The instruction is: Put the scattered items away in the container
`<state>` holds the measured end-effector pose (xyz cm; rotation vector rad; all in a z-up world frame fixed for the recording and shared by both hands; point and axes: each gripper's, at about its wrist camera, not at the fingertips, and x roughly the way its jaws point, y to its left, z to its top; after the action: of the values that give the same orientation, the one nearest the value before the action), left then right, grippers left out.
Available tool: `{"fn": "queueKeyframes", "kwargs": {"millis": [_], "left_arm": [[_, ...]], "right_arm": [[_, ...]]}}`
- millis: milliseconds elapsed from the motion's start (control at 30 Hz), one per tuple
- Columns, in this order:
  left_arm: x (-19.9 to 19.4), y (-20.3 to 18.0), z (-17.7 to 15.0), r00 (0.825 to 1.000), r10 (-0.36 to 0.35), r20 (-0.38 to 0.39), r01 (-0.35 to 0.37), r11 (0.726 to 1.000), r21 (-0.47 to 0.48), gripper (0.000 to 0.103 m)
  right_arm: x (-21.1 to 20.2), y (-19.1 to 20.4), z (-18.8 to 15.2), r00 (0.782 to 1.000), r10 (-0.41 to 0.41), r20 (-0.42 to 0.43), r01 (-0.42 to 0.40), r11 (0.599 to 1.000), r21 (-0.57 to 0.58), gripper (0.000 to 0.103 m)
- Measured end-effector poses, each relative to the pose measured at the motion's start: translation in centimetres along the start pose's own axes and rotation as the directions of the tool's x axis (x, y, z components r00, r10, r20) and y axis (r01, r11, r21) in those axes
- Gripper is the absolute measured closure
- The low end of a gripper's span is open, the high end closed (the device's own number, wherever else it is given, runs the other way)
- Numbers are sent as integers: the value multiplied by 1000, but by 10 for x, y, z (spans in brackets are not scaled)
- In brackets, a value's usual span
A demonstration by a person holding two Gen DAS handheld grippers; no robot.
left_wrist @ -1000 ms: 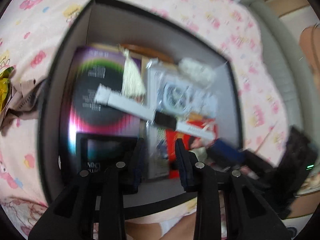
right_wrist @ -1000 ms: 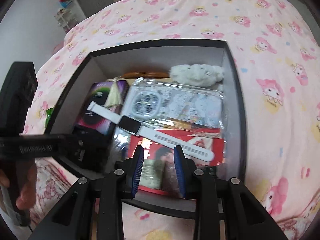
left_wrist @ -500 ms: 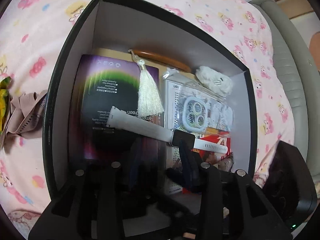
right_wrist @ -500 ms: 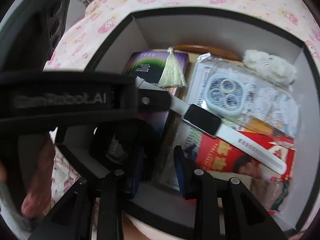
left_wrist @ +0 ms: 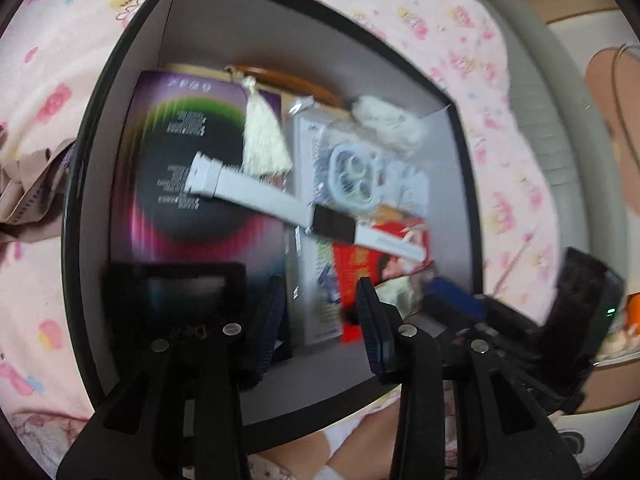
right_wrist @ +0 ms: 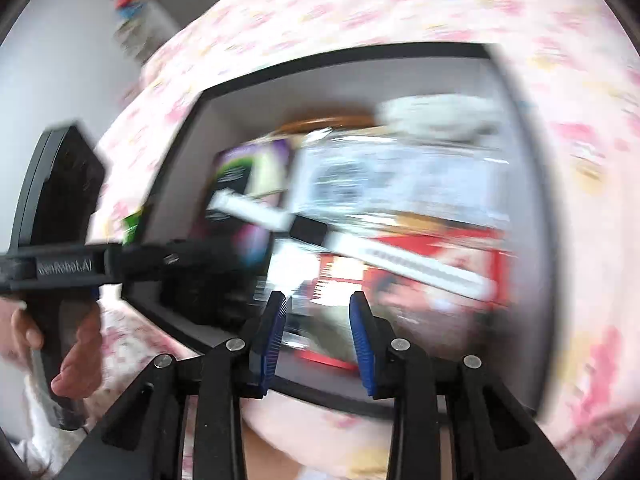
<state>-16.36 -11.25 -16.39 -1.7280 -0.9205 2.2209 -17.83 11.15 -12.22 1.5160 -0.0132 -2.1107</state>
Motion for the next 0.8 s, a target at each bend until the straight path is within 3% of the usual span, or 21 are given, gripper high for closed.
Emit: {"fn": "queueKeyframes", "kwargs": {"millis": [100,300,467,533,667,800], "left_arm": [[1,-8,-4,988,153,24,-154,988,22,68],[-11,-6,-1,989,120,84,-122,992,28,68],[-20,-11,28,967,178,185,-184,983,20,68],[-14,-10,42,961,213,178,-218,976,11,68],[3,-19,55,952,270,146,-281,958,61,68],[23,-16,60,953,299,59,-302,952,59,68]], "right_arm": [[-9,-10,-2,999,32,12,-32,999,27,74],[-17,-4,6,999,24,43,-23,999,-28,74],[9,9,37,999,-35,13,37,992,-125,74],[25,7,48,999,10,-41,-15,990,-138,74],[42,-1,60,998,-30,-56,23,993,-119,74],[56,-9,65,995,-5,-103,-3,997,-84,74]]}}
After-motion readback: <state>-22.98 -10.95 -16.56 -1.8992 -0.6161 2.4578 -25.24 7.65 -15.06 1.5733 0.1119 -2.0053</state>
